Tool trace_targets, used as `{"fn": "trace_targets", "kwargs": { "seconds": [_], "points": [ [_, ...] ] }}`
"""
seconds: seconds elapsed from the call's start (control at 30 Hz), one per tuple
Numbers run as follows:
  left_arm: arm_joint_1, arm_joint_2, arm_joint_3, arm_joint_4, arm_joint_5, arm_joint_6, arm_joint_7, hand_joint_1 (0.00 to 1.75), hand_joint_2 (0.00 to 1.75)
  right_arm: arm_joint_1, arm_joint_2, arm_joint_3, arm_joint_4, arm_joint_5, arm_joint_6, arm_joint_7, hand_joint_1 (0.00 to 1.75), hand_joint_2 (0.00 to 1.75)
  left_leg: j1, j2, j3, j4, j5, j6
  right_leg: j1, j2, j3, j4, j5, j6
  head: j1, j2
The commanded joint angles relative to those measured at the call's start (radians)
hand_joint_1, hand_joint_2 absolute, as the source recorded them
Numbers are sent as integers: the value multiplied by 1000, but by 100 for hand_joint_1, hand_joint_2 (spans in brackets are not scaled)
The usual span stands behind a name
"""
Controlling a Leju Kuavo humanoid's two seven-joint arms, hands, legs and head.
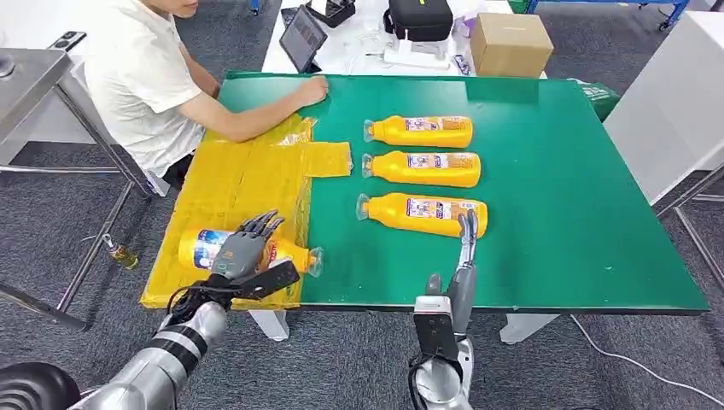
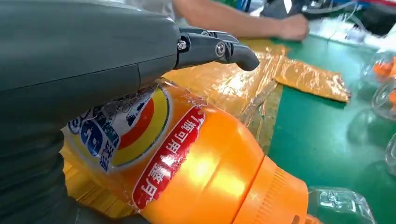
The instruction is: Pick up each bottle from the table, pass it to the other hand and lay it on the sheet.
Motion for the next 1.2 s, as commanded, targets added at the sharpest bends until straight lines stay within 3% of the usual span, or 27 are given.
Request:
{"fn": "trace_targets", "kwargs": {
  "seconds": [0.03, 0.1, 0.17, 0.2, 0.7, 0.8, 0.9, 1.03, 1.2],
  "points": [
    [-6, -13, 22, 185, 9, -101, 41, 0, 175, -38, -33, -8, 75, -6, 2, 0, 0, 0, 0, 3, 5, -2, 0, 1, 0, 2, 4, -2, 0, -2, 0, 0],
    [4, -19, 37, 165, 26, -69, 20, 0, 175, -37, -34, -16, 81, -4, 2, 0, 0, 0, -1, 4, 6, -3, 0, 2, 0, 3, 5, -3, 2, -2, 0, 0],
    [26, -39, 40, 100, 15, 61, -12, 0, 175, -30, -32, -24, 77, -2, 2, 0, 0, 0, -1, 5, 6, -4, 1, 2, 0, 3, 5, -4, 2, -3, 0, 0],
    [52, -54, 44, 26, 6, 201, -65, 0, 175, -30, -33, -20, 83, -6, 2, 0, 0, 0, -1, 3, 7, -3, 0, 1, 0, 2, 6, -3, 1, -2, 0, 0],
    [52, -54, 44, 26, 6, 201, -65, 0, 175, -30, -33, -20, 83, -6, 2, 0, 0, 0, 0, 2, 0, -1, 0, 2, 1, 0, 0, -2, 0, -3, 0, 0],
    [59, -88, -2, -73, -10, 232, -124, 0, 175, -43, -30, -8, 102, -6, 2, 0, 0, 0, 0, 0, -3, 0, 0, 1, 0, -1, -3, -1, 0, -1, 0, 0],
    [100, -98, -62, -215, 46, 72, -103, 0, 175, -44, -26, -11, 86, 2, 2, 0, 0, 0, 0, -1, -4, 0, 0, 3, 1, -3, -4, -1, -1, -2, 0, 0],
    [137, -86, -108, -301, 6, 193, -134, 0, 175, -48, -27, -18, 104, 4, 2, 0, 0, 0, 0, 2, -6, 0, -1, 2, 1, 0, -5, -1, -1, -2, 0, 0],
    [111, -74, -165, -293, 15, 171, -136, 0, 175, -66, -26, 1, 125, -17, 2, 0, 0, 0, 0, 0, -6, -1, -1, 2, 1, -2, -6, -1, -1, -3, 0, 0]
  ]
}}
